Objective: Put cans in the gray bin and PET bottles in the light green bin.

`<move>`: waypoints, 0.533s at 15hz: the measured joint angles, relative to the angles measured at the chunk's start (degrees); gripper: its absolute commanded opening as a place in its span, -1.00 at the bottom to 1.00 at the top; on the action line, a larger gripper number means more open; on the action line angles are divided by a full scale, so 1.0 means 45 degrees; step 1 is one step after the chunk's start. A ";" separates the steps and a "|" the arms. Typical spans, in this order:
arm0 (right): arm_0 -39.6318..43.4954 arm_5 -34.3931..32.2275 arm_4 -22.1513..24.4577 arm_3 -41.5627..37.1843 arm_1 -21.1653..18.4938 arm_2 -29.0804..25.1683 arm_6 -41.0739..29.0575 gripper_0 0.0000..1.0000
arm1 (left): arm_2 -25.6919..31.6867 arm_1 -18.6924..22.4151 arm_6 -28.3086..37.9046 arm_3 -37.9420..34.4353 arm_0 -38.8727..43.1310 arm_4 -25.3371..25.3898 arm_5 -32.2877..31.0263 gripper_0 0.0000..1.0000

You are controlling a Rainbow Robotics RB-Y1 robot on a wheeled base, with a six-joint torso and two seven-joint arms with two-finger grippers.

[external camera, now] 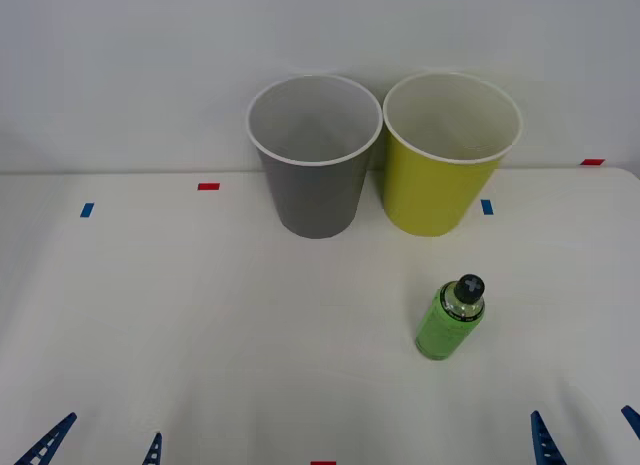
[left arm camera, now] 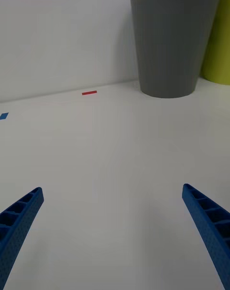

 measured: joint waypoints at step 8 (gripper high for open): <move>0.0000 0.0000 0.0000 0.0000 0.0000 0.0000 0.0000 1.00 | 0.0000 0.0000 0.0000 0.0000 0.0000 0.0000 0.0000 1.00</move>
